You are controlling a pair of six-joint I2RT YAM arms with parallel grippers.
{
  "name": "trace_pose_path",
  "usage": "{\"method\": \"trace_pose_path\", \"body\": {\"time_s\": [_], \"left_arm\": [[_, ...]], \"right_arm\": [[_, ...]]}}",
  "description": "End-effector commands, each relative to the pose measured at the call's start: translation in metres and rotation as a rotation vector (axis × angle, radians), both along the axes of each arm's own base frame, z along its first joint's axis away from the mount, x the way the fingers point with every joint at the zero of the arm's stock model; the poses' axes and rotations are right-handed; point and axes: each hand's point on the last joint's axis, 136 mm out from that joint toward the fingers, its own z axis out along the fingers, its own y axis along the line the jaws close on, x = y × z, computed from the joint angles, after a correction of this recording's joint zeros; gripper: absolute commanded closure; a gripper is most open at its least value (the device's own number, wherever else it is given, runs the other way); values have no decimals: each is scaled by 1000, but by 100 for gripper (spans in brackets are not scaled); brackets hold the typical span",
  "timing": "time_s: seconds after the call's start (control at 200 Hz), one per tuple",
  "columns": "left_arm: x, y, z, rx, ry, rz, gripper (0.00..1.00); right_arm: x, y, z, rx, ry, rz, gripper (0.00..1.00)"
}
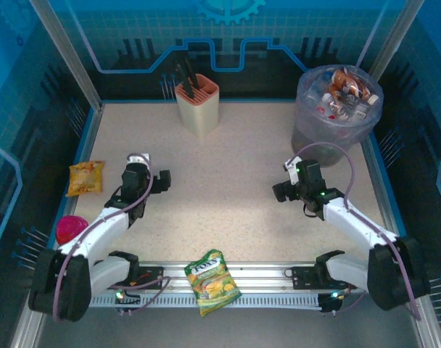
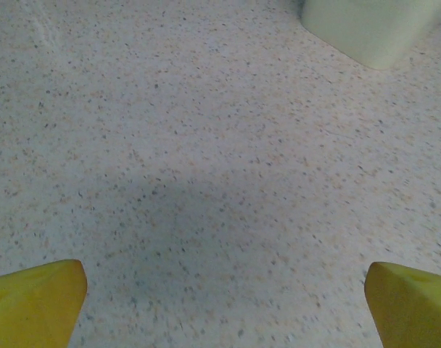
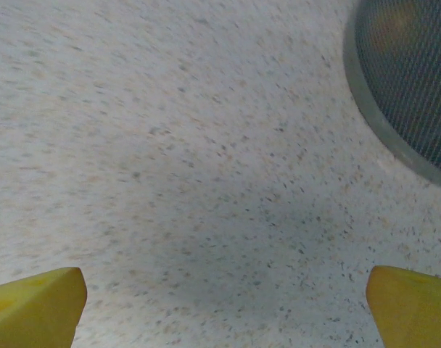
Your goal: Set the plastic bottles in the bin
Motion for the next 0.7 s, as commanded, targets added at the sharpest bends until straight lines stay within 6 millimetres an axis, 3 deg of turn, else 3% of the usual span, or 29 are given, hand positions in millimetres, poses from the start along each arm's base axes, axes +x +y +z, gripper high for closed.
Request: {"method": "trace_pose_path", "body": {"time_s": [0.0, 0.15, 0.315, 0.475, 0.64, 0.695], "left_arm": [[19, 9, 8, 47, -99, 6, 1], [34, 12, -4, 80, -122, -3, 1], [51, 1, -1, 60, -187, -75, 1], [75, 7, -11, 64, -201, -77, 1], [71, 10, -13, 14, -212, -85, 1], [68, 12, -16, 1, -220, -84, 1]], "right_arm": [[32, -12, 14, 24, -160, -93, 0], [44, -25, 5, 17, -211, -118, 0], [66, -26, 19, 22, -328, -71, 0], [83, -34, 22, 59, -353, -89, 0], [100, -35, 18, 161, -417, -89, 0], [92, -40, 14, 165, -393, -114, 0]]}}
